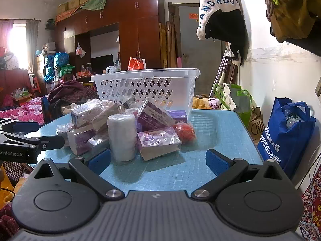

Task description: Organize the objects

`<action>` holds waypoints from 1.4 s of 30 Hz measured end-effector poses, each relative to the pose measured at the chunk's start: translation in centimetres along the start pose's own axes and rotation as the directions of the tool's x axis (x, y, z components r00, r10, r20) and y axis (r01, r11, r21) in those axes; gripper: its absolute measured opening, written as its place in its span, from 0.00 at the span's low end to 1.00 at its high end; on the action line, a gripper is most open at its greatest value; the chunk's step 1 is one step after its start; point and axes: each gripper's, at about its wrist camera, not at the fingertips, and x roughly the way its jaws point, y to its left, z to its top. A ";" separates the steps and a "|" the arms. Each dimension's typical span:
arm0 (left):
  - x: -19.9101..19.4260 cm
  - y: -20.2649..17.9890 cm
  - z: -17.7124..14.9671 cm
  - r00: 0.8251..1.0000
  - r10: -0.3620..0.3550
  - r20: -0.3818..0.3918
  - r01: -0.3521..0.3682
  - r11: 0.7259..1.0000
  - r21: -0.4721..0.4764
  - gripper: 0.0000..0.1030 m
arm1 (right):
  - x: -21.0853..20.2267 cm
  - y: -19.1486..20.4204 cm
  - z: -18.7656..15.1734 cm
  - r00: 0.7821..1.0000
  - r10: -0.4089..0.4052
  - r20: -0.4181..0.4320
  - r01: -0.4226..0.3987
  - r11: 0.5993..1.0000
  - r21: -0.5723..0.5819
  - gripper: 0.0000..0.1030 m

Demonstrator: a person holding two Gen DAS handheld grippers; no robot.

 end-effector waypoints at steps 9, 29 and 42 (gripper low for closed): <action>0.2 0.0 0.1 1.000 -0.003 -0.005 0.004 1.000 0.010 0.97 | -0.1 0.0 0.0 1.000 -0.002 -0.003 0.002 1.000 -0.009 1.00; 0.2 0.3 0.4 1.000 0.000 0.000 0.000 1.000 -0.014 0.97 | 0.1 0.1 -0.2 1.000 -0.002 -0.012 0.002 1.000 -0.015 1.00; 0.2 0.2 0.6 1.000 -0.001 0.001 0.001 1.000 -0.020 0.97 | 0.4 0.1 -0.2 1.000 -0.008 -0.018 0.007 1.000 -0.013 1.00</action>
